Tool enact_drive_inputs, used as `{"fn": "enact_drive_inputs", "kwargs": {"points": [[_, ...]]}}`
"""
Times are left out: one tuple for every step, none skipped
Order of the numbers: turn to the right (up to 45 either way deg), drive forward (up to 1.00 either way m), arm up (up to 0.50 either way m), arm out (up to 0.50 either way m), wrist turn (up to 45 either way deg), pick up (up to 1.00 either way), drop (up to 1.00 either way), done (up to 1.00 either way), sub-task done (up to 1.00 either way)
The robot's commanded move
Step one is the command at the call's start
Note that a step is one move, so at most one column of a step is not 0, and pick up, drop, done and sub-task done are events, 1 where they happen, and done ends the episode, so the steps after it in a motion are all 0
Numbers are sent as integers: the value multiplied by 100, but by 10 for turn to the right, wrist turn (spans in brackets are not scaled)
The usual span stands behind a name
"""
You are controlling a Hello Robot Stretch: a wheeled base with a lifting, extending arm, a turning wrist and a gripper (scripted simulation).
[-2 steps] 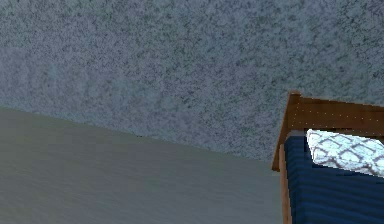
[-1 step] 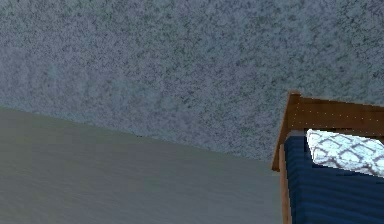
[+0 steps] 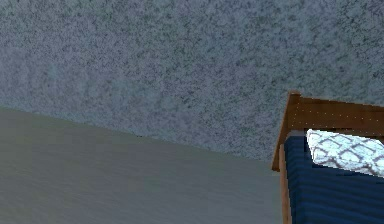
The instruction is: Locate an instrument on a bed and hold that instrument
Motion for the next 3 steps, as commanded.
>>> {"fn": "enact_drive_inputs", "kwargs": {"points": [[0,0,0,42,0,0,0,0,0],[0,0,0,0,450,0,0,0,0],[0,0,0,0,450,0,0,0,0]]}}
